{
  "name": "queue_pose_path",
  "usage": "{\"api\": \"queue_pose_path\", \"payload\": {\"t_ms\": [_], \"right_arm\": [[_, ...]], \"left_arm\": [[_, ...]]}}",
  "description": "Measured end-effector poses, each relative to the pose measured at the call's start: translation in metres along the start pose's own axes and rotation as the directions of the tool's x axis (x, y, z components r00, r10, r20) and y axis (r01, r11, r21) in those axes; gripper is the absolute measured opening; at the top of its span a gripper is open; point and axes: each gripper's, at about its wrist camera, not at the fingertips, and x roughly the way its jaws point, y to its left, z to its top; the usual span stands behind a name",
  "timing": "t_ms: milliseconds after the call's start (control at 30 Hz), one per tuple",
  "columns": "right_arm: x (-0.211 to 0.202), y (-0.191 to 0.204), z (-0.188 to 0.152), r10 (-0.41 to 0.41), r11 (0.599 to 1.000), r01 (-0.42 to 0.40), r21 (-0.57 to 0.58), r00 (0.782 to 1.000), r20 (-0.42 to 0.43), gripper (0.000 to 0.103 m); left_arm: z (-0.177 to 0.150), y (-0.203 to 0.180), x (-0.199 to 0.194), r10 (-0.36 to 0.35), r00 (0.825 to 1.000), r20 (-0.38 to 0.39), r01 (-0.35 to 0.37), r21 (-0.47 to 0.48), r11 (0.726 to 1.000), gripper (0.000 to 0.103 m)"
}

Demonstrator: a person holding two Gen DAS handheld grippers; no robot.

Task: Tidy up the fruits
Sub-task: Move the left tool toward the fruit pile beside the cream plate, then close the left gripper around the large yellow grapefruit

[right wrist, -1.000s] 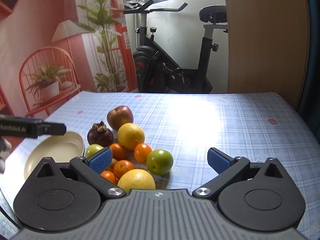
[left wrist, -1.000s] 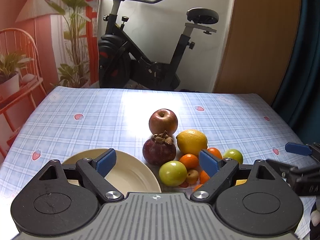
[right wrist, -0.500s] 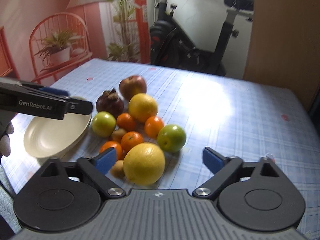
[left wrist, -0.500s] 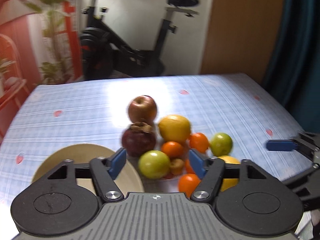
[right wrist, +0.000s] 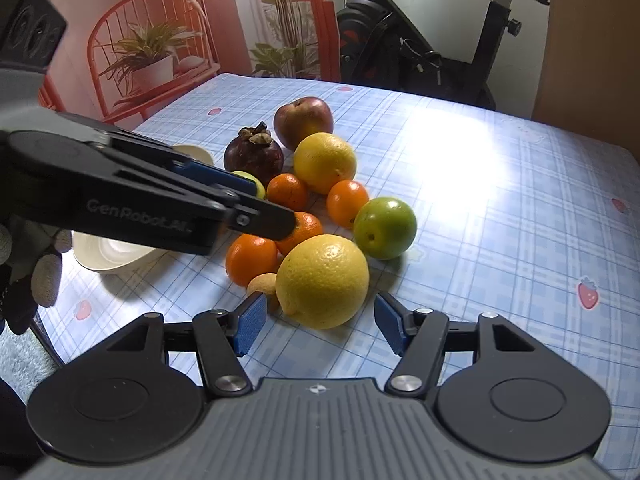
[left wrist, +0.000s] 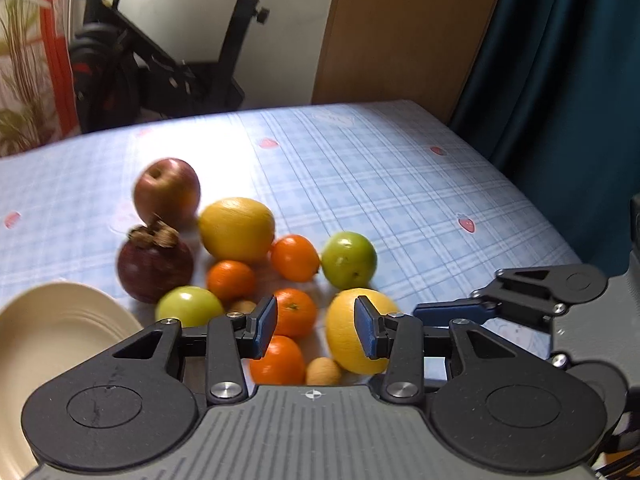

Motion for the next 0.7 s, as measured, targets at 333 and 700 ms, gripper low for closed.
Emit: {"api": "queue_pose_path", "payload": {"t_ms": [333,700], "right_arm": [[0.009,-0.010,-0.004,0.020,0.999,-0.020,0.033,1.000,0.000,0.059],[0.008,-0.018,-0.011,0.050,0.995,-0.050,0.091,0.999,-0.005,0.057]], "left_arm": [[0.005,-0.004,0.017,-0.111,0.992,-0.058,0.107,-0.077,0.991,0.045],[0.007,-0.005,0.023,-0.179,0.979,-0.101,0.170,-0.093,0.981,0.046]]}}
